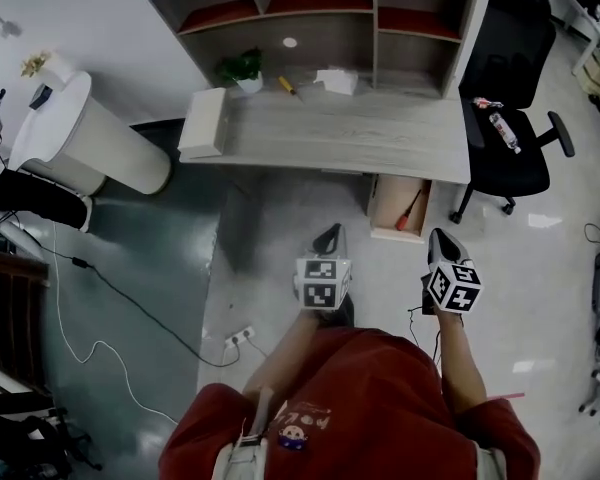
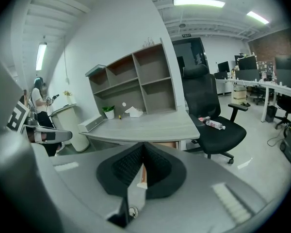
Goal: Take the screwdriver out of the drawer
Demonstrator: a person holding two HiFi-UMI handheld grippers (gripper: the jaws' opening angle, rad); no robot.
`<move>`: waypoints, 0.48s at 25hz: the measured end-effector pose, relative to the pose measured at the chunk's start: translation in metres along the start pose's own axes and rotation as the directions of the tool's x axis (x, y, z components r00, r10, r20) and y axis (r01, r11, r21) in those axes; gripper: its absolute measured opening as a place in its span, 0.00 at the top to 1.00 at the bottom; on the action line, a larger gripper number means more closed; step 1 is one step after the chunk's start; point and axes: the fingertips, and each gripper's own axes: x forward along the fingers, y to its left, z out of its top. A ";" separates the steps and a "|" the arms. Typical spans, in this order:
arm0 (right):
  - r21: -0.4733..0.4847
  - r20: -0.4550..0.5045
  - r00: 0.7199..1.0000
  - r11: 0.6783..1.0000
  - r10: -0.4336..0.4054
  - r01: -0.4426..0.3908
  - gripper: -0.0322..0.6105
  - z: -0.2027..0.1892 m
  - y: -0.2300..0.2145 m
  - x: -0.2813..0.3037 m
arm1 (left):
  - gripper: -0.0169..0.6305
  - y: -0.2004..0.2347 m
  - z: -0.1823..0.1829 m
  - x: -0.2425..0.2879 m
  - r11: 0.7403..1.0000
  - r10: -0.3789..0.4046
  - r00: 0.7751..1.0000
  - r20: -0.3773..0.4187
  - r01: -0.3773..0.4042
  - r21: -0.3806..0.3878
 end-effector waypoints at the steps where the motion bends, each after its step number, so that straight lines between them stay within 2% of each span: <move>1: -0.002 -0.001 1.000 1.000 -0.007 0.007 0.95 0.006 0.002 0.010 | 0.98 0.009 0.007 0.007 1.000 -0.005 1.000 -0.001 0.005 0.001; 7: 0.019 0.000 0.999 0.998 -0.054 0.054 0.95 0.039 0.013 0.066 | 0.98 0.057 0.036 0.054 0.999 -0.045 0.998 -0.038 0.046 0.019; 12: 0.043 -0.022 0.994 0.993 -0.106 0.107 0.95 0.047 0.015 0.102 | 0.98 0.084 0.050 0.090 0.995 -0.095 0.993 -0.065 0.097 0.030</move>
